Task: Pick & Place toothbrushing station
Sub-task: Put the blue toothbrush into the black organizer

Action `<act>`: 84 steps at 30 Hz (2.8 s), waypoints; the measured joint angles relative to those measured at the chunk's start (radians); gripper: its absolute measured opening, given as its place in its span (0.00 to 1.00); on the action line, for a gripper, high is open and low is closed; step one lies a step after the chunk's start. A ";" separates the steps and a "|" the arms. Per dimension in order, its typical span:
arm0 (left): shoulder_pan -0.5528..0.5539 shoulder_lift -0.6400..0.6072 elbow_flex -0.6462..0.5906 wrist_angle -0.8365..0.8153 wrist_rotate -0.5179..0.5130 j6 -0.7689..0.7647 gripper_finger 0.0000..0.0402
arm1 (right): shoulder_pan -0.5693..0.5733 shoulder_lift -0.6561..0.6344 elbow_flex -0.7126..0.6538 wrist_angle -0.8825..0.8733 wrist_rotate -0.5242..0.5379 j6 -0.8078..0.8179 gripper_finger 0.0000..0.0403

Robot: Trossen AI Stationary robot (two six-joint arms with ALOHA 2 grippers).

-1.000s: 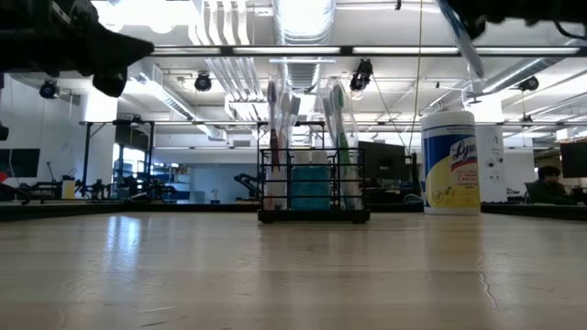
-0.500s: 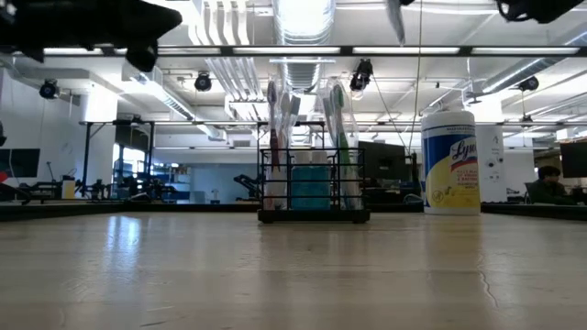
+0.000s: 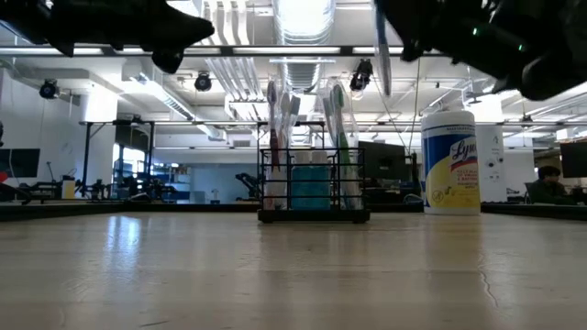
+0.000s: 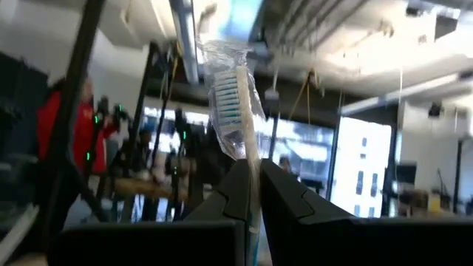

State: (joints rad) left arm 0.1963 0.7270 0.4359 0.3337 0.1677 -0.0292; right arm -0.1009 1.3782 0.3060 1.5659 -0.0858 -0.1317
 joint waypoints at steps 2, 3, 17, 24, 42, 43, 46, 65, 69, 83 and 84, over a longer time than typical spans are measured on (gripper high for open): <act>0.000 -0.007 0.002 0.006 0.000 0.001 0.14 | -0.013 0.039 0.010 -0.005 -0.001 0.006 0.03; 0.000 -0.008 0.002 0.003 0.000 0.001 0.13 | -0.015 0.060 0.018 0.002 -0.001 0.006 0.03; 0.000 -0.035 0.001 -0.053 0.000 0.005 0.05 | -0.034 0.236 0.100 0.004 0.094 -0.076 0.03; 0.000 -0.043 0.001 -0.060 0.001 0.006 0.05 | -0.038 0.277 0.100 0.005 0.094 -0.075 0.03; 0.000 -0.044 0.000 -0.083 0.001 0.009 0.05 | -0.037 0.415 0.154 0.004 0.112 -0.073 0.03; 0.000 -0.045 0.000 -0.083 0.001 0.009 0.05 | -0.037 0.421 0.154 0.005 0.116 -0.075 0.03; 0.000 -0.045 0.000 -0.084 0.002 0.010 0.05 | -0.037 0.436 0.153 0.004 0.125 -0.077 0.03; 0.000 -0.045 0.000 -0.088 0.002 0.014 0.05 | -0.037 0.489 0.150 0.005 0.144 -0.067 0.03; 0.000 -0.045 0.000 -0.089 0.002 0.014 0.05 | -0.037 0.489 0.149 0.005 0.166 -0.067 0.03; 0.000 -0.045 0.000 -0.090 0.002 0.014 0.05 | -0.037 0.484 0.147 -0.044 0.185 0.018 0.21; 0.000 -0.045 0.000 -0.090 0.002 0.014 0.05 | -0.037 0.482 0.147 -0.043 0.191 0.020 0.23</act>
State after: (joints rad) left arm 0.1963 0.6819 0.4355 0.2435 0.1692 -0.0151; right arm -0.1375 1.8607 0.4526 1.5226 0.1052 -0.1112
